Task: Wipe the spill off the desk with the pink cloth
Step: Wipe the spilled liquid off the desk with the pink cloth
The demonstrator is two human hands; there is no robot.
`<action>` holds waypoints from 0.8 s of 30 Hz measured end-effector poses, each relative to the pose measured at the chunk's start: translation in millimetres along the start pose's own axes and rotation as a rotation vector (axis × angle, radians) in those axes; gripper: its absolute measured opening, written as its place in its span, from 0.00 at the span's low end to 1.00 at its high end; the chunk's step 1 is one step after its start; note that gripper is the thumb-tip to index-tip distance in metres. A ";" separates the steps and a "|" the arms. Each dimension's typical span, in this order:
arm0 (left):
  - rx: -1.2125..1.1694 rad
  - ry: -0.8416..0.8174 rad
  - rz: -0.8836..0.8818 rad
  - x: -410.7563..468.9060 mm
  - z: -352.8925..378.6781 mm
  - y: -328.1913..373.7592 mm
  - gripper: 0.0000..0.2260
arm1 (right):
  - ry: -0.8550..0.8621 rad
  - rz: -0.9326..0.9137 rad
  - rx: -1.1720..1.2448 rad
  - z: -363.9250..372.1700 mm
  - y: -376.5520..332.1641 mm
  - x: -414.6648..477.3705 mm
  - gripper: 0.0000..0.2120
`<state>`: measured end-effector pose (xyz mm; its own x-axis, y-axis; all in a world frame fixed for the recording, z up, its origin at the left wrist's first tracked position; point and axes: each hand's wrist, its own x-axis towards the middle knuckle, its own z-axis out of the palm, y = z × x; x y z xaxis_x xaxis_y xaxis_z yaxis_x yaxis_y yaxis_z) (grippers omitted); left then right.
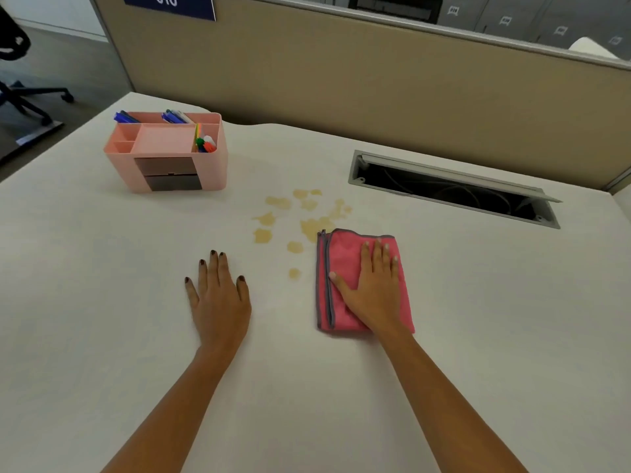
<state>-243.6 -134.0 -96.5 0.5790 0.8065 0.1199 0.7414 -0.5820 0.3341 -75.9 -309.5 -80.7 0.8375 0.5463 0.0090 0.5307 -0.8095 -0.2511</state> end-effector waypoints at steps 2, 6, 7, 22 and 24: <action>0.030 0.002 0.005 -0.8 3.2 -0.9 0.25 | 0.037 0.013 -0.024 6.0 -2.3 2.5 0.49; 0.031 0.021 0.027 -1.2 4.5 -6.7 0.27 | 0.077 -0.008 -0.052 8.4 -2.7 3.7 0.42; 0.017 0.035 0.031 -1.9 3.9 -8.3 0.26 | 0.094 -0.008 -0.056 8.6 -2.8 4.1 0.39; 0.042 0.067 -0.031 -14.8 -7.4 -33.2 0.30 | 0.046 -0.110 0.092 9.3 -19.0 -0.5 0.22; 0.049 0.064 -0.026 -14.4 -7.1 -33.2 0.30 | -0.011 -0.205 0.129 10.8 -31.7 -10.5 0.22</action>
<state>-279.0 -125.5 -102.7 0.5377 0.8255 0.1715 0.7725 -0.5638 0.2922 -102.9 -287.2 -83.3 0.7124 0.6990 0.0622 0.6678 -0.6479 -0.3664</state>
